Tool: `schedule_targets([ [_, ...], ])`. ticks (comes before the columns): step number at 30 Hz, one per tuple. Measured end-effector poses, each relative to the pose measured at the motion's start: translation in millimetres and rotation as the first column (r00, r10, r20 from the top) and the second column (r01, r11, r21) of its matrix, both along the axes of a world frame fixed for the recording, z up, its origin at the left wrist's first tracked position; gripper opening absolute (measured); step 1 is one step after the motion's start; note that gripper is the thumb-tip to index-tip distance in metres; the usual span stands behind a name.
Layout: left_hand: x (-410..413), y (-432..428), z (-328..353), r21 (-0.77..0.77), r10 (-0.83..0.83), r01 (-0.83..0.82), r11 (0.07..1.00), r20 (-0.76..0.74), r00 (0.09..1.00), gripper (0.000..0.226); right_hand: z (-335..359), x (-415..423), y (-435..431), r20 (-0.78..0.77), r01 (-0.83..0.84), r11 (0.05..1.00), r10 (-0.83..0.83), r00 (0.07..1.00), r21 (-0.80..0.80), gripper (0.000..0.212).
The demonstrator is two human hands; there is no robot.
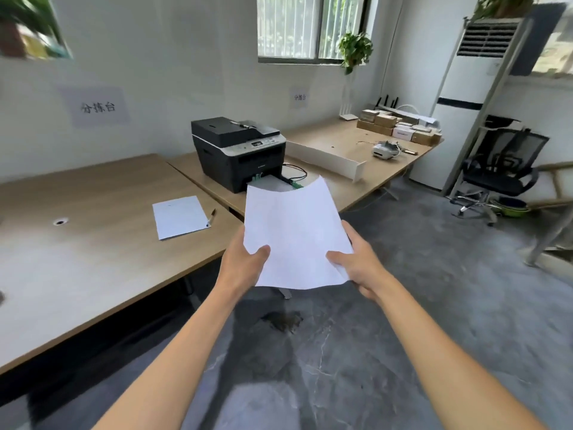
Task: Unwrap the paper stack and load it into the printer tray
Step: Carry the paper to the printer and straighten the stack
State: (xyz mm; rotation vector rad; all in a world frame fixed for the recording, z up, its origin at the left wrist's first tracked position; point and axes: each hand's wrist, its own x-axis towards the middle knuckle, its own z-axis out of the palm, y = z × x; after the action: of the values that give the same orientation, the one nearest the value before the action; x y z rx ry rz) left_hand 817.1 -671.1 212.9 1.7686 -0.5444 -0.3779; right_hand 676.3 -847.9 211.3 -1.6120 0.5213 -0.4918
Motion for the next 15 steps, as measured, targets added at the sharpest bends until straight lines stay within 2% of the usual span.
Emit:
schedule_targets([
  [10,57,-54,-1,0.008,0.276,-0.276,0.961,-0.025,0.961,0.037,-4,114,-91,-0.038,-0.277,0.961,0.277,0.960,-0.014,0.061],
  [15,115,-73,-6,0.018,0.319,-0.319,0.947,-0.109,0.941,0.032,-14,185,-121,0.005,-0.362,0.931,0.362,0.932,0.043,0.065],
])
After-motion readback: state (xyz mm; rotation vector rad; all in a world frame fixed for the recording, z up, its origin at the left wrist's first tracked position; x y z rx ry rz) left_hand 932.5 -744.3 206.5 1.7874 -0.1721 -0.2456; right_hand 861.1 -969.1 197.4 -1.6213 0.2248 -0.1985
